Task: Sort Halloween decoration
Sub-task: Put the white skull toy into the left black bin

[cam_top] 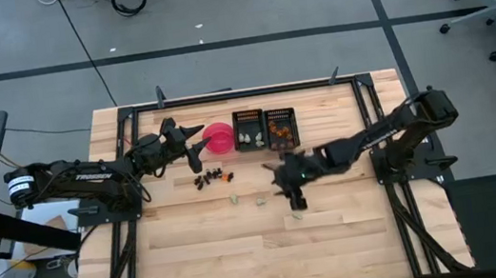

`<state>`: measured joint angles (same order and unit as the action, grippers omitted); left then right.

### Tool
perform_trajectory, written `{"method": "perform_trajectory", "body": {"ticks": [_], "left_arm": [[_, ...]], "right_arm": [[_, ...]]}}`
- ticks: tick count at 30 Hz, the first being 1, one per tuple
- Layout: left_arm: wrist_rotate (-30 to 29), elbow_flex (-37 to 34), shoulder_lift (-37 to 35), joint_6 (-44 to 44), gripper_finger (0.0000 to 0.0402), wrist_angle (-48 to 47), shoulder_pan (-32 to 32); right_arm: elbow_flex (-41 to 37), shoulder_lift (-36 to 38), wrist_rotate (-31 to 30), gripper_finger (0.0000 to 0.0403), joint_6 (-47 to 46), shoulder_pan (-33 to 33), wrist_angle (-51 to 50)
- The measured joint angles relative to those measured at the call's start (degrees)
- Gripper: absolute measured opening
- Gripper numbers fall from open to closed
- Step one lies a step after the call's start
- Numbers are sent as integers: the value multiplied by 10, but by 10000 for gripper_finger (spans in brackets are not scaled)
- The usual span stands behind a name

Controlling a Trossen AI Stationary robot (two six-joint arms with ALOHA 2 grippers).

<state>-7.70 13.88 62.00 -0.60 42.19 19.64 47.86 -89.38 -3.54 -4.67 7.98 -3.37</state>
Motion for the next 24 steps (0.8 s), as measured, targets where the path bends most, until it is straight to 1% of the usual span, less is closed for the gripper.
{"method": "perform_trajectory", "body": {"ticks": [6,12,18,24], "left_arm": [[0,0,0,2,189,5,0],[0,0,0,2,189,6,0],[0,0,0,1,189,6,0],[0,0,0,1,189,4,0]], "right_arm": [[0,-28,-41,189,-136,76,-19],[-1,-50,-43,190,-250,118,-55],[-1,-52,-83,190,-285,149,-73],[-1,-52,-128,190,-279,169,-81]]}}
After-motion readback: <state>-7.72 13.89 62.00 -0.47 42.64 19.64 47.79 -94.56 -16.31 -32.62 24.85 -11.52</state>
